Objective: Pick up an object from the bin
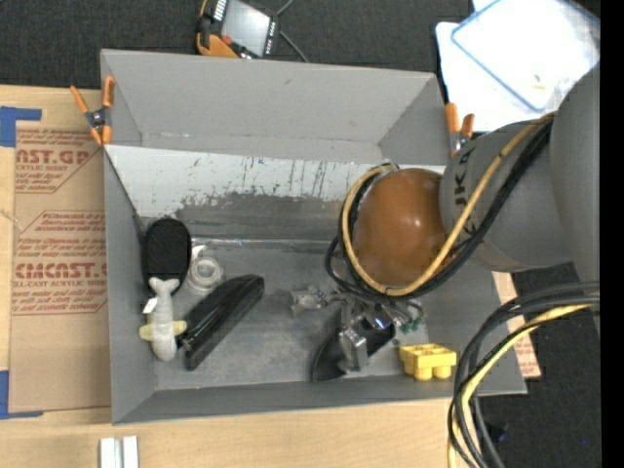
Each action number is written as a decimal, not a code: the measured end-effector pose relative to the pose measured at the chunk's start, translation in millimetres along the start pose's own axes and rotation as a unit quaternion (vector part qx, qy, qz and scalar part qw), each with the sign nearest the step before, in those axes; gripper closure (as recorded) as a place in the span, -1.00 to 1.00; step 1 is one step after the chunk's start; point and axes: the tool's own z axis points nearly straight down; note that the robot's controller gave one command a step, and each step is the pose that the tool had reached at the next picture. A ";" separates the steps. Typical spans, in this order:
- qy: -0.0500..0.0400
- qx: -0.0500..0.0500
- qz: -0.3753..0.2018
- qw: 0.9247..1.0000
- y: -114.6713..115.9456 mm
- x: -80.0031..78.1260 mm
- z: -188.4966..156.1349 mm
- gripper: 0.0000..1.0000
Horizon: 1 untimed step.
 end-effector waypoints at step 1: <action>-0.005 0.005 -0.065 0.998 -80.8 34.3 -2.3 -1.00</action>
Offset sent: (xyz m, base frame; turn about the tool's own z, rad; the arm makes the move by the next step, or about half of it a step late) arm -0.0034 -0.0184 -0.0054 -0.3634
